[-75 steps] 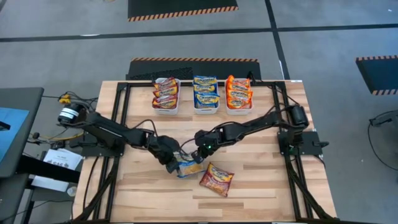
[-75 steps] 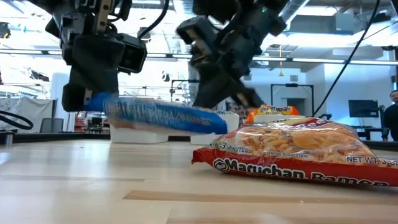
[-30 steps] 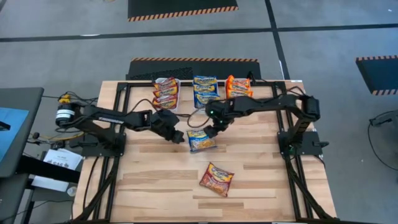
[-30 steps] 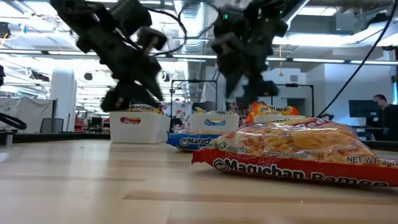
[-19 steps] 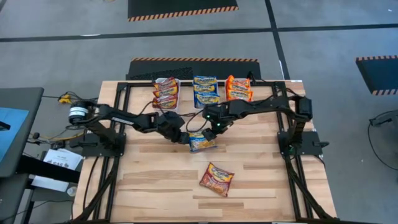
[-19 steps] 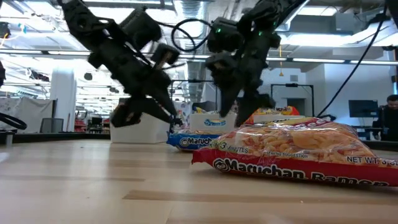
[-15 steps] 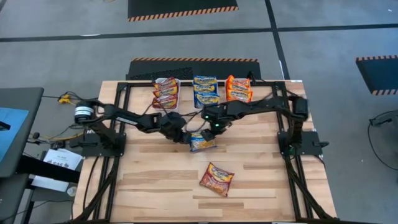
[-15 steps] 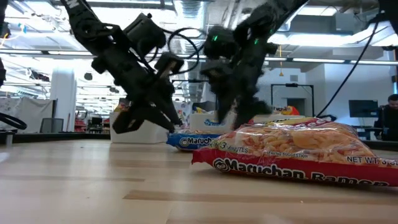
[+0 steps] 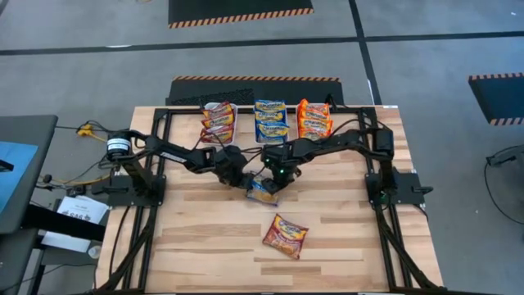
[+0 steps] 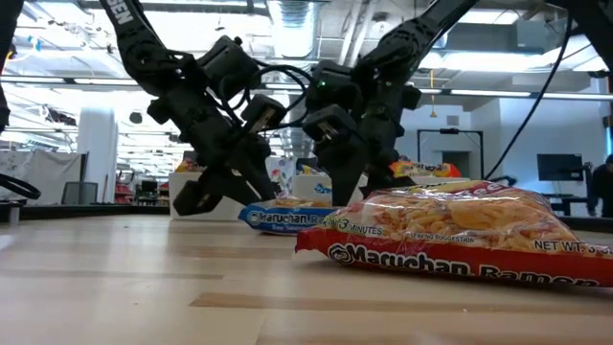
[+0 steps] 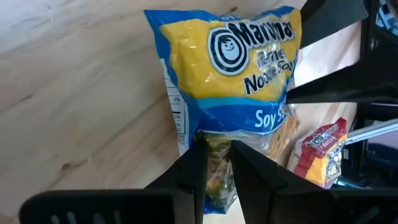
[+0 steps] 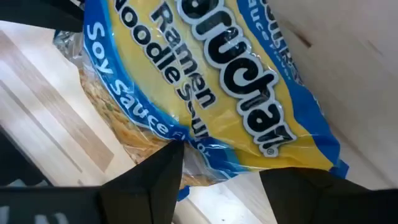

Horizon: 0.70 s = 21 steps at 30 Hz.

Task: Sort Maruchan noodles
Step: Put the blue noodle pack into the top middle white bin

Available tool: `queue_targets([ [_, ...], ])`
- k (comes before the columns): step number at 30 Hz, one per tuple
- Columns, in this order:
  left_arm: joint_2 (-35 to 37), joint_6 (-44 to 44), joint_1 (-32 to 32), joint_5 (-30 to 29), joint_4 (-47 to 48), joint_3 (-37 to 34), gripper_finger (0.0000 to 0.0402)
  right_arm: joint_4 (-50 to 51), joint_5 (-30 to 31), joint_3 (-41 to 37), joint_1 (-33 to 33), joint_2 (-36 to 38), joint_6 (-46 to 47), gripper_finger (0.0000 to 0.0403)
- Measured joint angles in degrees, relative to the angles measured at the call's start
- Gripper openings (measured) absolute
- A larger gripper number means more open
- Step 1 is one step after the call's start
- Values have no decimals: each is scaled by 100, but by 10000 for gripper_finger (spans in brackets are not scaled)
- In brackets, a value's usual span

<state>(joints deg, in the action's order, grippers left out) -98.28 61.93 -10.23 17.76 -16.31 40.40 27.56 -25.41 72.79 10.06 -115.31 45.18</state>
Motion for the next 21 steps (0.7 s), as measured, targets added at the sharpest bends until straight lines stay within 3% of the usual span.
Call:
queue_targets([
  [4,-10,-14,-59,101,-60,0,59,-19,-13,0,-13,-6,17,191],
  [12,-28,3,-88,391,-96,-11,59,-37,65,9,61,20,-161,20],
  [21,371,-322,-104,344,-155,-7,59,292,382,11,42,240,-378,8],
])
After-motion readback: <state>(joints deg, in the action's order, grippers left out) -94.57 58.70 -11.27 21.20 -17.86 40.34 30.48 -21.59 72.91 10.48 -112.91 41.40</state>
